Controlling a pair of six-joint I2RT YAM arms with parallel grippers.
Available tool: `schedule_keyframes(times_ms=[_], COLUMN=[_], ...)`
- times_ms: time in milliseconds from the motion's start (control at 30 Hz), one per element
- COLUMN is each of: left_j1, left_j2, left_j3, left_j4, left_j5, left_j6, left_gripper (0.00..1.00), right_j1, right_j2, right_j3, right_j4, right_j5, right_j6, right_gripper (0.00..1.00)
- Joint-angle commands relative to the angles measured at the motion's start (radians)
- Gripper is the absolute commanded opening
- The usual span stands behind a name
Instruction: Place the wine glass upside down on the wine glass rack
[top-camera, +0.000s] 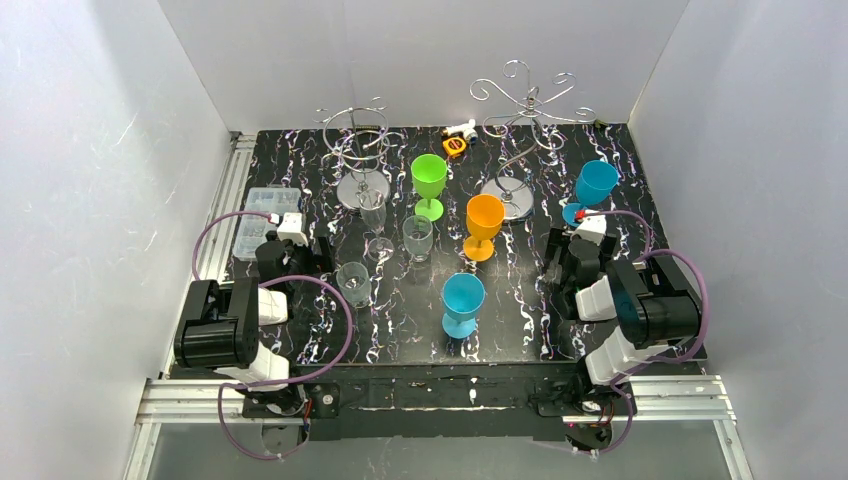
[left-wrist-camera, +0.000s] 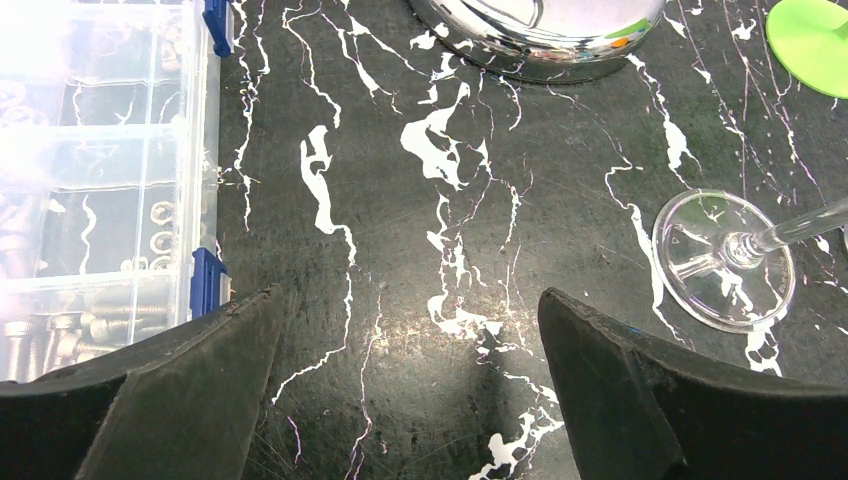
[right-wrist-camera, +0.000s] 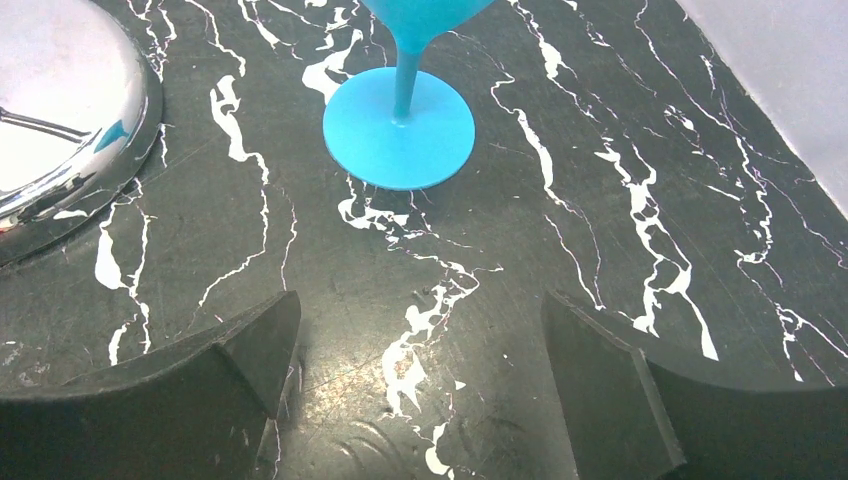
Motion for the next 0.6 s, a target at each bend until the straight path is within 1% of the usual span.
schedule_keyframes(times_ms=[0, 67, 100, 133, 233, 267, 333, 400, 433, 467, 500, 567], left_j1=[-0.003, -0.003, -0.003, 0.002, 0.012, 0.011, 0.012, 0.013, 0.013, 0.015, 0.017, 0.021], left_j2=[-0.017, -0.022, -0.027, -0.048, -0.151, -0.186, -0.257, -0.349, -0.4, -0.468, -0.513, -0.589], left_j3=[0.021, 0.018, 0.019, 0.021, 0.075, 0.102, 0.127, 0.147, 0.163, 0.184, 0.215, 0.299], left_j4=[0.007, 0.007, 0.012, -0.006, -0.182, -0.245, -0.344, -0.454, -0.521, -0.622, -0.719, -0.926], left_j5=[-0.014, -0.015, -0.017, -0.017, 0.045, 0.059, 0.064, 0.063, 0.057, 0.062, 0.07, 0.091], left_j6=[0.014, 0.014, 0.014, 0.011, 0.013, 0.014, 0.014, 0.002, -0.012, -0.027, -0.04, -0.068], left_gripper=[0.99, 0.99, 0.99, 0.99, 0.99, 0.99, 0.99, 0.99, 0.99, 0.99, 0.99, 0.99], right_j1=[0.0, 0.0, 0.0, 0.0, -0.002, -0.002, -0.002, -0.003, -0.005, -0.01, -0.023, -0.062], right_j2=[-0.05, -0.083, -0.115, -0.17, -0.303, -0.346, -0.442, -0.542, -0.579, -0.616, -0.651, -0.718], right_j3=[-0.004, -0.024, -0.02, -0.004, 0.096, 0.118, 0.14, 0.152, 0.153, 0.163, 0.181, 0.225], right_j4=[0.011, 0.034, 0.003, -0.077, -0.419, -0.498, -0.606, -0.676, -0.699, -0.732, -0.78, -0.864], right_j5=[0.047, 0.015, 0.021, 0.057, 0.195, 0.192, 0.13, 0.083, 0.082, 0.066, 0.007, -0.18], right_j6=[0.041, 0.018, 0.018, 0.038, 0.182, 0.199, 0.243, 0.276, 0.338, 0.451, 0.509, 0.52], right_gripper=[1.0, 1.0, 1.0, 1.0, 1.0, 1.0, 1.0, 1.0, 1.0, 1.0, 1.0, 1.0])
